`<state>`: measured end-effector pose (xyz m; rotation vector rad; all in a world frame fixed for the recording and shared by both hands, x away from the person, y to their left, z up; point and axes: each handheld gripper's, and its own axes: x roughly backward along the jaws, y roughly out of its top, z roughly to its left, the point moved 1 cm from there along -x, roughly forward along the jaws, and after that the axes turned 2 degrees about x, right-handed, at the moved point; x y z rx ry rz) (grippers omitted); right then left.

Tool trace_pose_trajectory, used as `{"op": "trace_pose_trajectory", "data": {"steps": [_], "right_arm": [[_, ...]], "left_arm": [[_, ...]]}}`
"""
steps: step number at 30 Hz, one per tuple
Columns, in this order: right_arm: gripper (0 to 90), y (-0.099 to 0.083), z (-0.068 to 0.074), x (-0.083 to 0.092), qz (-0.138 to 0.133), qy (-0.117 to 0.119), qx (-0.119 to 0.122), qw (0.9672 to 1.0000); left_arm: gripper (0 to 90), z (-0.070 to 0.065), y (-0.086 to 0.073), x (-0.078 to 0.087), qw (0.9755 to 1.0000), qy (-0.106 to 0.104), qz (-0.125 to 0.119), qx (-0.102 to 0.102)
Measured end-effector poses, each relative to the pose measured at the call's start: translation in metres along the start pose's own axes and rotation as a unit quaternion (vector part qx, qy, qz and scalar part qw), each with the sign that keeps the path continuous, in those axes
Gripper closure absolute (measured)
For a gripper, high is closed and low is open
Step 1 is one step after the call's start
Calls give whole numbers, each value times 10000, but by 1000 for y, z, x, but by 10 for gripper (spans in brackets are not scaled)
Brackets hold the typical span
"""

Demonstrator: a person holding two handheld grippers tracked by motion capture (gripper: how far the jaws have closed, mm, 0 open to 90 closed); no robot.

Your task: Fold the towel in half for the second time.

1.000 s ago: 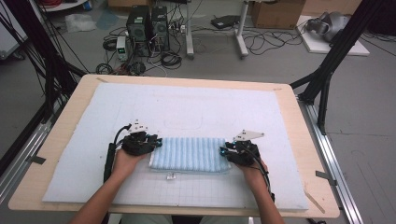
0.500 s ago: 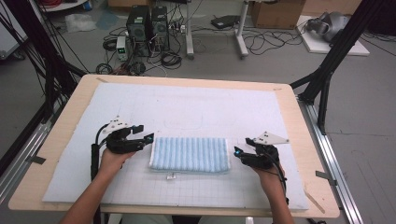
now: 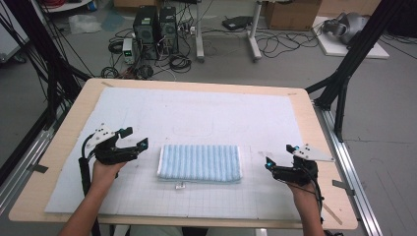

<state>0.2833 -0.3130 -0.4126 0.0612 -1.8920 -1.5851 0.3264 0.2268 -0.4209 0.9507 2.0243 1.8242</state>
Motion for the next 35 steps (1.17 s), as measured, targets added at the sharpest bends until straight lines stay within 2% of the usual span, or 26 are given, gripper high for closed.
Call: {"op": "trace_pose_trajectory", "data": {"steps": [3,11,23,35], "right_arm": [[109,-1,-3,3,-10,-31,-108,9999],[109,1,-4,-1,-63,-127,-179,9997],[109,-1,-6,0,-60,-128,-262,9996],[108,-3,-5,-2,-42,-96,-232,9997]], "left_arm": [[189,-1,-3,5,10000,-13,3,-48],[196,-4,-8,13,10000,6,13,-77],[205,-2,-8,12,10000,58,26,-74],[205,0,-11,9,9999,89,102,-22]]}}
